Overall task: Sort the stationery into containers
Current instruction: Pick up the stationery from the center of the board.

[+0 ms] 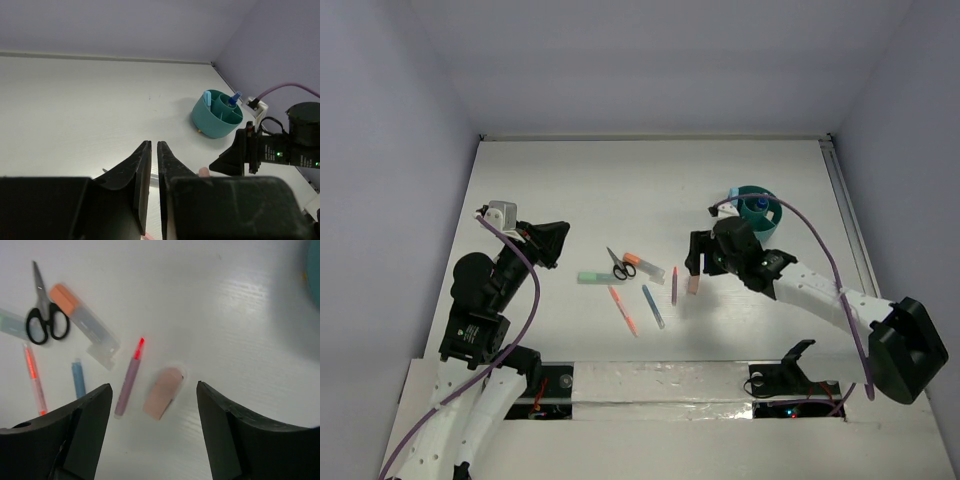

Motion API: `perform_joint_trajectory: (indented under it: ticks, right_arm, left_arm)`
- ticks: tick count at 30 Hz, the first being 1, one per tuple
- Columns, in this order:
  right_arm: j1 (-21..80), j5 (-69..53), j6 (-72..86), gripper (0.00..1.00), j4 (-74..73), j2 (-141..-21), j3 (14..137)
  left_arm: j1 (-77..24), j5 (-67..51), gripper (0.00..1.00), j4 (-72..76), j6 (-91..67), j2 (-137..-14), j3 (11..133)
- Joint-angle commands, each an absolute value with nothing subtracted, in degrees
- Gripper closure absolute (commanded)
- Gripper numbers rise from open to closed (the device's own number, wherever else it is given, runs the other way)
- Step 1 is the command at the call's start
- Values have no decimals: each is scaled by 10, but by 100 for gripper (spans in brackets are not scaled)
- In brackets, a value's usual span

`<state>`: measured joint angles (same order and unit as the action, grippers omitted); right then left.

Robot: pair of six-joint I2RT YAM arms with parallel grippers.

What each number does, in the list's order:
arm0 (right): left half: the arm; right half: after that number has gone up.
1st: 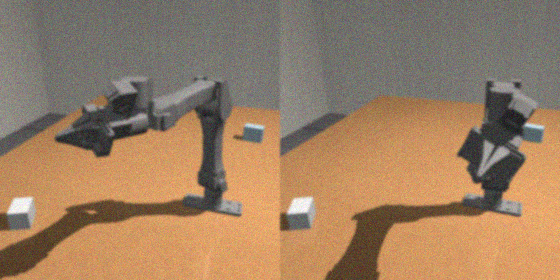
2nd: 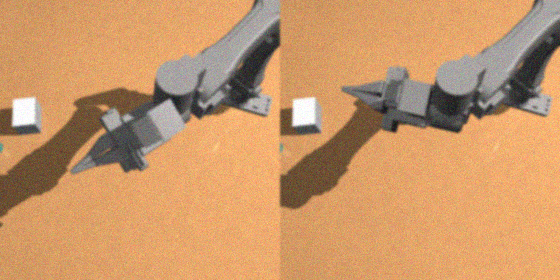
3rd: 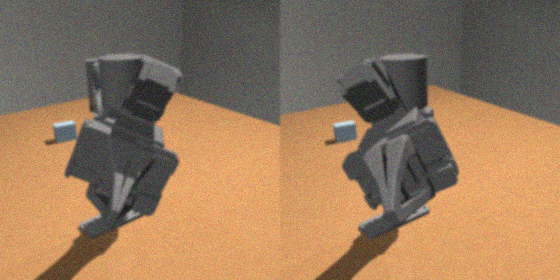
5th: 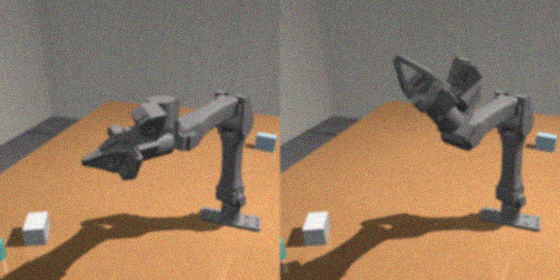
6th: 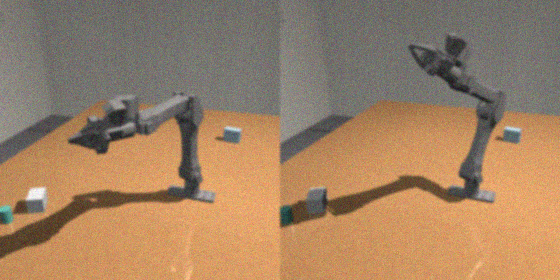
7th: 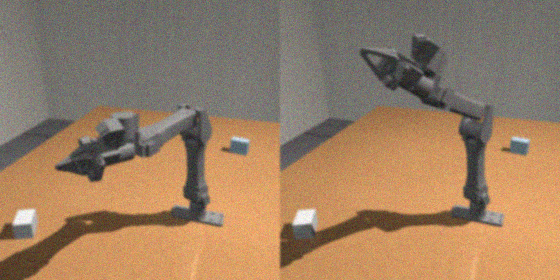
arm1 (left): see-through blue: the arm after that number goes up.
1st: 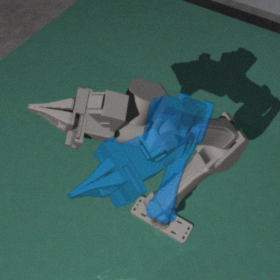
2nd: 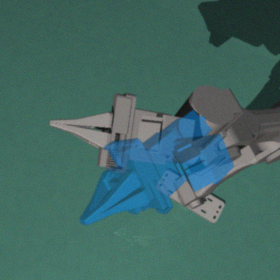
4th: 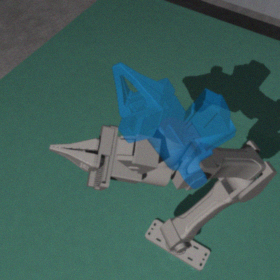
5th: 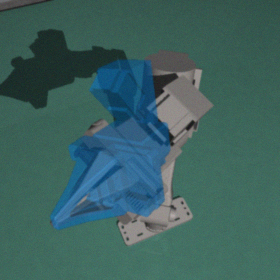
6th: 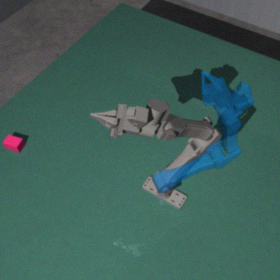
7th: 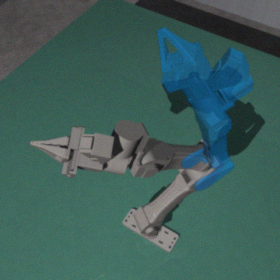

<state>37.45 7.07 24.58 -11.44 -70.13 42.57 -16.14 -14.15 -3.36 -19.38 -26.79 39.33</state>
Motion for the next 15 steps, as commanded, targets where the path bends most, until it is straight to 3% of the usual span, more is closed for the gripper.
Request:
perform_joint_trajectory:
  ticks: [1,11,14,15]
  right_arm:
    - [386,126,278,24,-142,-708,415]
    - [412,100,294,30,-112,-802,435]
    - [412,106,299,36,-110,-822,439]
    - [412,112,300,43,-110,-825,439]
  left_arm:
    - [-164,-151,92,-11,-194,-269,395]
    - [-164,-158,88,-10,-194,-265,391]
    - [-164,-160,87,-9,-194,-265,392]
    - [-164,-160,87,-9,-193,-265,392]
